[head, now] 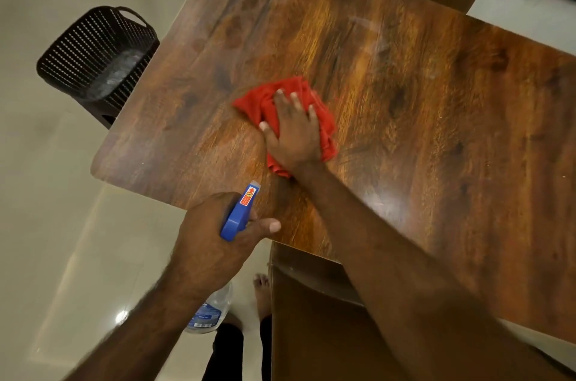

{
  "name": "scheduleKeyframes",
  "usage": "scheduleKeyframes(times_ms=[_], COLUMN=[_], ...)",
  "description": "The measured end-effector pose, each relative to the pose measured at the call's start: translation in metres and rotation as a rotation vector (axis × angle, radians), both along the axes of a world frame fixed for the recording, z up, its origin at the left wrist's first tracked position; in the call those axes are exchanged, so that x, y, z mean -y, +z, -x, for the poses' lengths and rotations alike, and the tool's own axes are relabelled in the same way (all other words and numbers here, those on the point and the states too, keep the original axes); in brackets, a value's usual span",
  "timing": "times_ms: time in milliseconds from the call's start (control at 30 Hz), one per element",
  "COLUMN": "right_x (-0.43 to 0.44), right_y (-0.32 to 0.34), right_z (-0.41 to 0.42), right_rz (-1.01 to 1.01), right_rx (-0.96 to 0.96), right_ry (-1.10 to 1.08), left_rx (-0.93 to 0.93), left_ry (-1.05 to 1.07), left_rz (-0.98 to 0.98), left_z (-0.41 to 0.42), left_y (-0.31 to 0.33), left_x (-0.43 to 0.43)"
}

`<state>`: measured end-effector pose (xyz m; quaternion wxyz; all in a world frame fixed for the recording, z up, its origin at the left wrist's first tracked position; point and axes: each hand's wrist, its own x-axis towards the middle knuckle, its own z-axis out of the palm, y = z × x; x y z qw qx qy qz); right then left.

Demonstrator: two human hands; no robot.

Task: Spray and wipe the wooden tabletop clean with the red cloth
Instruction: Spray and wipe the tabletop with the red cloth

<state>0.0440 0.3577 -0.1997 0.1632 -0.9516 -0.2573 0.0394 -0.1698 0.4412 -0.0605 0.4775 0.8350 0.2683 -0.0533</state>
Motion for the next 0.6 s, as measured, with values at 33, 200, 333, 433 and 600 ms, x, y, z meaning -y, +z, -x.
scheduleKeyframes(times_ms=[33,200,333,433,600], right_x=[-0.009,0.023,0.105,0.145,0.1], right_y=[-0.003,-0.005,-0.003,-0.003,-0.003], right_z=[0.021,0.06,0.046,0.054,0.11], right_rz=[0.0,-0.047,-0.111,-0.172,-0.219], right_rx=[0.007,0.016,-0.006,0.03,0.025], right_ry=[0.057,0.249,-0.069,-0.302,-0.434], left_rx=[-0.005,0.008,-0.026,-0.028,-0.032], left_ry=[0.004,0.002,0.055,0.079,0.119], left_rz=[-0.01,-0.01,0.051,0.07,0.068], left_z=[0.001,0.015,0.031,0.044,0.064], left_y=[0.002,0.005,0.008,0.009,0.01], left_x=[-0.002,-0.016,-0.026,-0.032,-0.048])
